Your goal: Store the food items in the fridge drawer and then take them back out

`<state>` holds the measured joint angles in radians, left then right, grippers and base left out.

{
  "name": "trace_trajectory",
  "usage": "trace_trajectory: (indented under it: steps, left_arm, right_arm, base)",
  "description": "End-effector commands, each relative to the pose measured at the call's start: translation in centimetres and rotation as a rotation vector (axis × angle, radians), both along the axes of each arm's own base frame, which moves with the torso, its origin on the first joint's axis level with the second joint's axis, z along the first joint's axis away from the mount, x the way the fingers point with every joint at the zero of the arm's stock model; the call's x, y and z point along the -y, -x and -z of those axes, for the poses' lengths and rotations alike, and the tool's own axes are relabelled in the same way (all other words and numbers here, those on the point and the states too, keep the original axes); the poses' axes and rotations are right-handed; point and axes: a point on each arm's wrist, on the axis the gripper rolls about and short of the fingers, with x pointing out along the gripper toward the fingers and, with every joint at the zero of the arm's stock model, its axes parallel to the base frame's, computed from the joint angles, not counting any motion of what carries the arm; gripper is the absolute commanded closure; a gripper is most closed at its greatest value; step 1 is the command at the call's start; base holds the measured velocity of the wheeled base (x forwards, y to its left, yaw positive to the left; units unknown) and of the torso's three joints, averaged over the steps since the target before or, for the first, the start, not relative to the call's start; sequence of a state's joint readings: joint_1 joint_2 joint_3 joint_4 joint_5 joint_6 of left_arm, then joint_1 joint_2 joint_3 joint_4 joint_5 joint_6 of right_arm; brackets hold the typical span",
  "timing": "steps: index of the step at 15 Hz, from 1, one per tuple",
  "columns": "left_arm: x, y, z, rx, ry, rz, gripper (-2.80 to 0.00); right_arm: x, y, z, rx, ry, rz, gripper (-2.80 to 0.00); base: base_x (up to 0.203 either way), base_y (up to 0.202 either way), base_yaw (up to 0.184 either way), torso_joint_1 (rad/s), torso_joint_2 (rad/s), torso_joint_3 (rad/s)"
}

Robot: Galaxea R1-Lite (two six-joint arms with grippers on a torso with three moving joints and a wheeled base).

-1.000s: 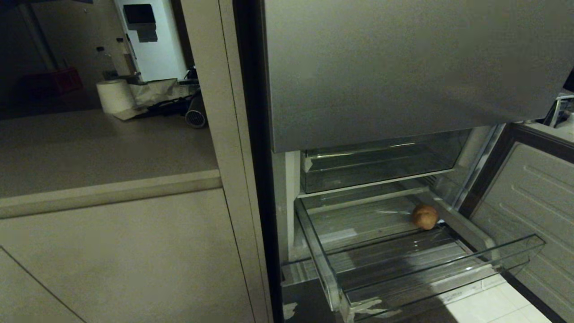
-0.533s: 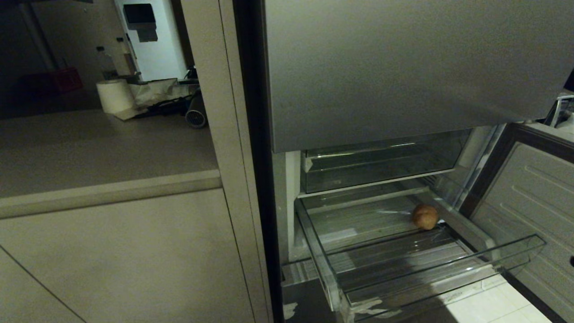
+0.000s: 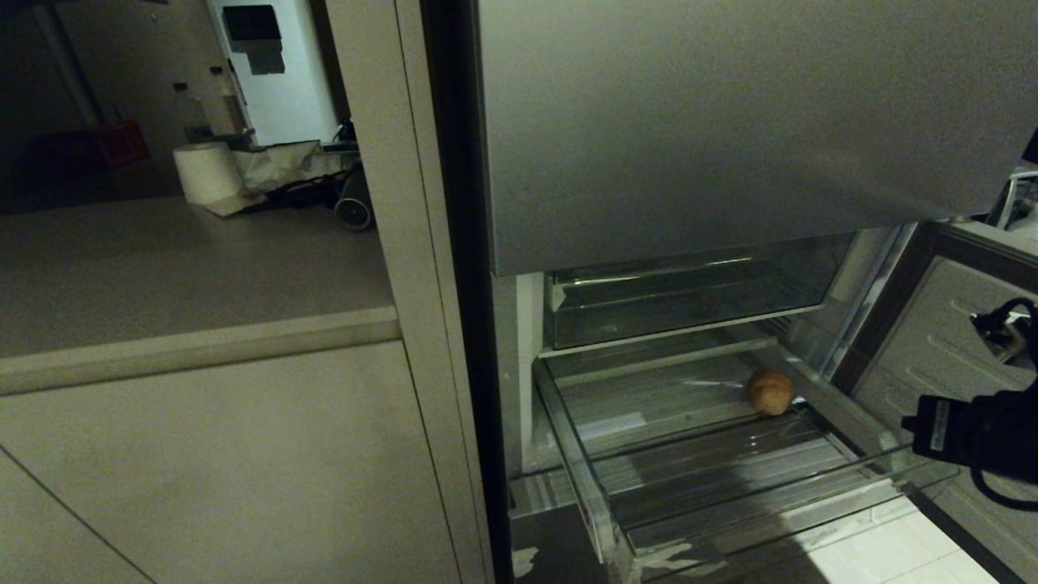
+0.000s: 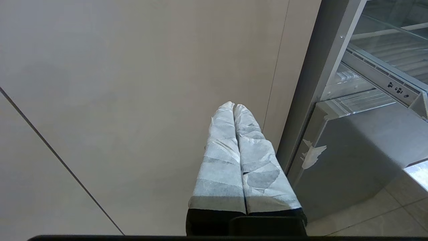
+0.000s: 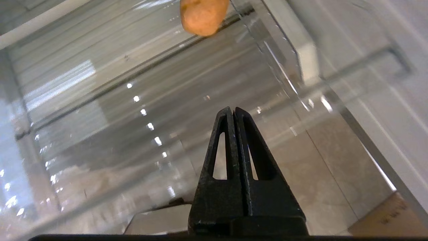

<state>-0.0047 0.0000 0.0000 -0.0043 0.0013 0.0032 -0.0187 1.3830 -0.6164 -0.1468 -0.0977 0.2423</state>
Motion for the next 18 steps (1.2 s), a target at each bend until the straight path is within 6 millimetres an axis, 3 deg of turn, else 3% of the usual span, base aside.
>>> trace_trajectory:
  steps: [1,6,15,16,18]
  left_arm:
    - [0.0,0.0,0.0,-0.001,0.0,0.0,0.0]
    - [0.0,0.0,0.0,-0.001,0.0,0.0,0.0]
    - [0.0,0.0,0.0,-0.001,0.0,0.0,0.0]
    - [0.0,0.0,0.0,-0.001,0.0,0.0,0.0]
    - [0.0,0.0,0.0,-0.001,0.0,0.0,0.0]
  right_arm:
    - [-0.1,-2.5,2.7,-0.051,-0.001,-0.007,0.0]
    - [-0.1,-6.9,5.8,-0.003,-0.032,-0.053,0.0]
    - [0.9,-12.1,8.0,0.002,-0.036,-0.043,0.0]
    - [1.2,-12.4,8.0,0.004,-0.036,-0.036,-2.8]
    - [1.3,-13.2,7.6,-0.009,-0.037,-0.035,-2.8]
  base:
    - [0.0,0.0,0.0,0.0,0.0,0.0]
    - [0.0,0.0,0.0,0.0,0.0,0.0]
    - [0.0,0.0,0.0,0.0,0.0,0.0]
    - [0.0,0.0,0.0,0.0,0.0,0.0]
    - [0.0,0.0,0.0,0.0,0.0,0.0]
